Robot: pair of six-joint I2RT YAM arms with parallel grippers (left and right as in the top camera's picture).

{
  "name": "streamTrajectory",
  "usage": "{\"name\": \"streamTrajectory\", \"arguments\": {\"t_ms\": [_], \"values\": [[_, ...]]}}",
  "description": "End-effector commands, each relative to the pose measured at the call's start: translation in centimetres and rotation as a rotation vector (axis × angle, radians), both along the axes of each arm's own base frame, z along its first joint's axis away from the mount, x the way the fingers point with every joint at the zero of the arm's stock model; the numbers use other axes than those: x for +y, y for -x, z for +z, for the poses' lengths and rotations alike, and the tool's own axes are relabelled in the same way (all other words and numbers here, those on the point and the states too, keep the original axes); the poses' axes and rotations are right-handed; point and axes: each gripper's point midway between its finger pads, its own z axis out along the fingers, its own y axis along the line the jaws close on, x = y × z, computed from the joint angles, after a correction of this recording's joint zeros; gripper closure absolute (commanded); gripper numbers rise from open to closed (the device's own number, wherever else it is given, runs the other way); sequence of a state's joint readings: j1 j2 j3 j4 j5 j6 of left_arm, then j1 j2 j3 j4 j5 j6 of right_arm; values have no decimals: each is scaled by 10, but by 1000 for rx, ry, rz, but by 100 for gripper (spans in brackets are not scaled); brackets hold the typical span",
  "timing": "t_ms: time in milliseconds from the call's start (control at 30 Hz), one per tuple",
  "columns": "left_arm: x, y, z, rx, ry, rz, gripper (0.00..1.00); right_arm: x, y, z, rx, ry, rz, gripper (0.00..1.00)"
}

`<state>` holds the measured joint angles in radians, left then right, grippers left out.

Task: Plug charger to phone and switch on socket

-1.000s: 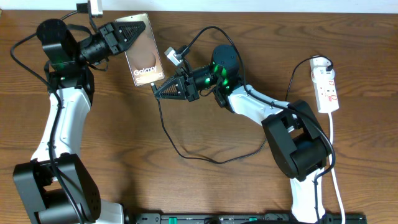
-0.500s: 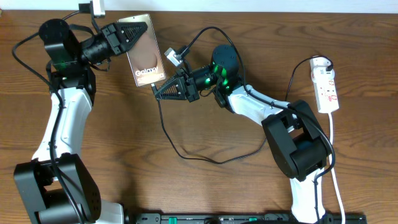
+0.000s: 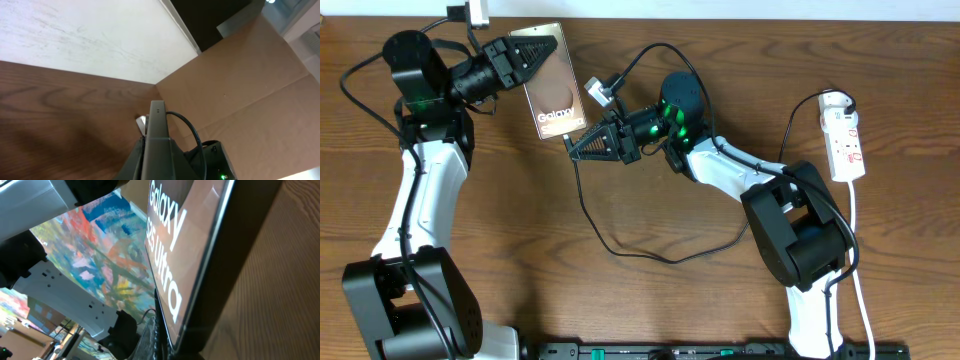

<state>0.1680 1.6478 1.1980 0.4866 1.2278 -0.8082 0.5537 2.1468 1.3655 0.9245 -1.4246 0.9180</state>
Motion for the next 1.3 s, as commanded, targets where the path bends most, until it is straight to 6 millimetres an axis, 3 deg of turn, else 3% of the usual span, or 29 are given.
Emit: {"name": "streamTrajectory", "arguments": {"t_ms": [0, 700, 933, 1267], "values": [[-9, 10, -6, 12, 4, -59, 93, 0, -15, 5, 1, -13, -72, 99], [-14, 20, -4, -9, -1, -129, 92, -3, -22, 6, 32, -4, -96, 99], [-13, 16, -3, -17, -5, -102, 93, -5, -20, 18, 18, -33, -94, 99], [-16, 9, -2, -27, -9, -65, 93, -4, -22, 17, 24, -32, -101, 99]]}}
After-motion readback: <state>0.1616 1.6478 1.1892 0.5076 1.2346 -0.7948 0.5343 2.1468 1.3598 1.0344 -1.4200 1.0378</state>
